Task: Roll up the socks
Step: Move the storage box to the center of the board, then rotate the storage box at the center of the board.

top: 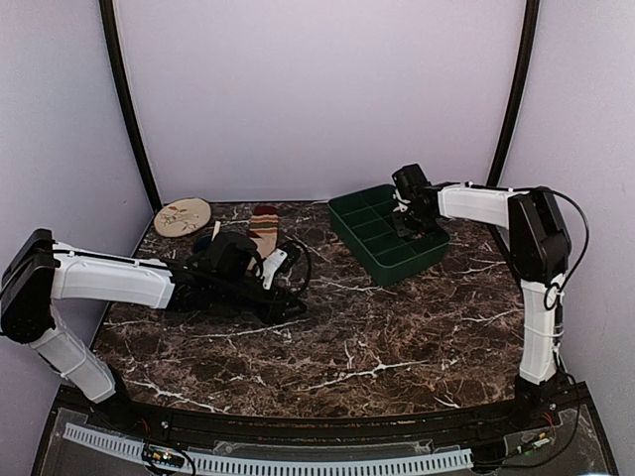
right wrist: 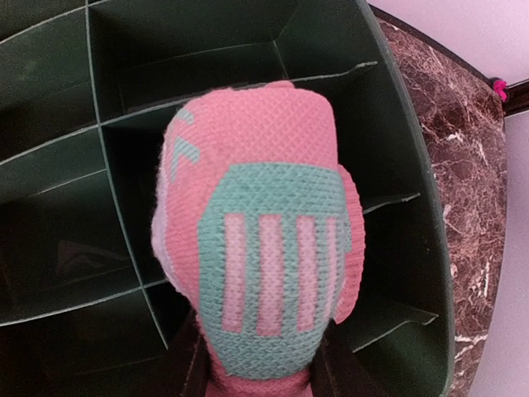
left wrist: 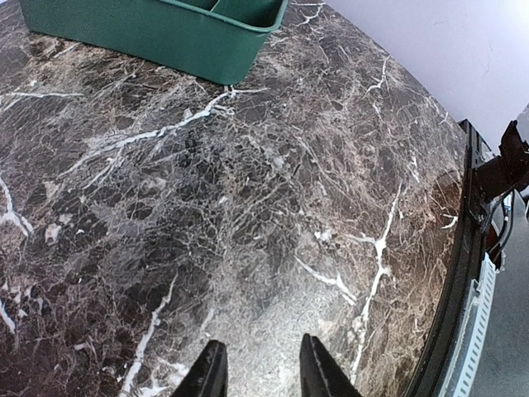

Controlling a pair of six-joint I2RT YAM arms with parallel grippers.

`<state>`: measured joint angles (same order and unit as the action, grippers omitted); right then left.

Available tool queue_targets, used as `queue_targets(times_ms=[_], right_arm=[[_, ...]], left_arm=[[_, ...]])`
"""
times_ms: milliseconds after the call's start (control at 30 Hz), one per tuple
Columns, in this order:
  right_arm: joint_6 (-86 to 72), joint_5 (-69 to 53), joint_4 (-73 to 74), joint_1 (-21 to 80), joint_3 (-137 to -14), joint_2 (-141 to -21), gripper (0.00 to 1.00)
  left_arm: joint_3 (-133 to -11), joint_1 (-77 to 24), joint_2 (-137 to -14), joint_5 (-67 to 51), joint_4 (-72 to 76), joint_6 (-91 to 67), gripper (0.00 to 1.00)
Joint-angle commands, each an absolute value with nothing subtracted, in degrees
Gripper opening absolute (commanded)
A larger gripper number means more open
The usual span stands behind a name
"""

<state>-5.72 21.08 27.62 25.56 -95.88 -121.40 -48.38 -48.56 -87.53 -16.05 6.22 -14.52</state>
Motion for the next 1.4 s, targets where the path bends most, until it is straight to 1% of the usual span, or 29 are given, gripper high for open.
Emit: queue_targets(times_ms=[0,433,733,900,1100,1233,1367], right_arm=[[-9.2,14.3,32.9,25.3,-89.2,-121.4,0.00],[-9.7,11.9,32.9,23.7,-76.2,-114.5,0.00],[-10.2,13.0,35.7,22.1,-71.9,-106.6,0.00],[-10.7,13.7,32.6,22.1,-71.2,-99.2,0.00],[-13.3,15.2,30.7,22.1,-75.0,-92.1,0.00],[-16.1,16.6,34.1,22.2,-77.2,-88.2,0.00],[-20.7,19.8,37.0,23.2,-74.8,-83.6,0.00]], left_arm=[[-48.7,-48.8,-85.2,-16.7,7.6,-14.1,0.33],[-46.9,-48.8,-83.6,-17.1,8.7,-14.3,0.32],[-49.6,-48.8,-85.7,-17.2,10.7,-13.8,0.32],[-52.6,-48.8,-89.5,-16.2,13.8,-13.3,0.32],[-58.4,-48.5,-96.0,-11.4,16.9,-13.2,0.33],[-64.0,-47.6,-100.7,-9.7,17.7,-14.2,0.34],[-69.9,-46.6,-105.4,-5.9,17.3,-14.7,0.35]])
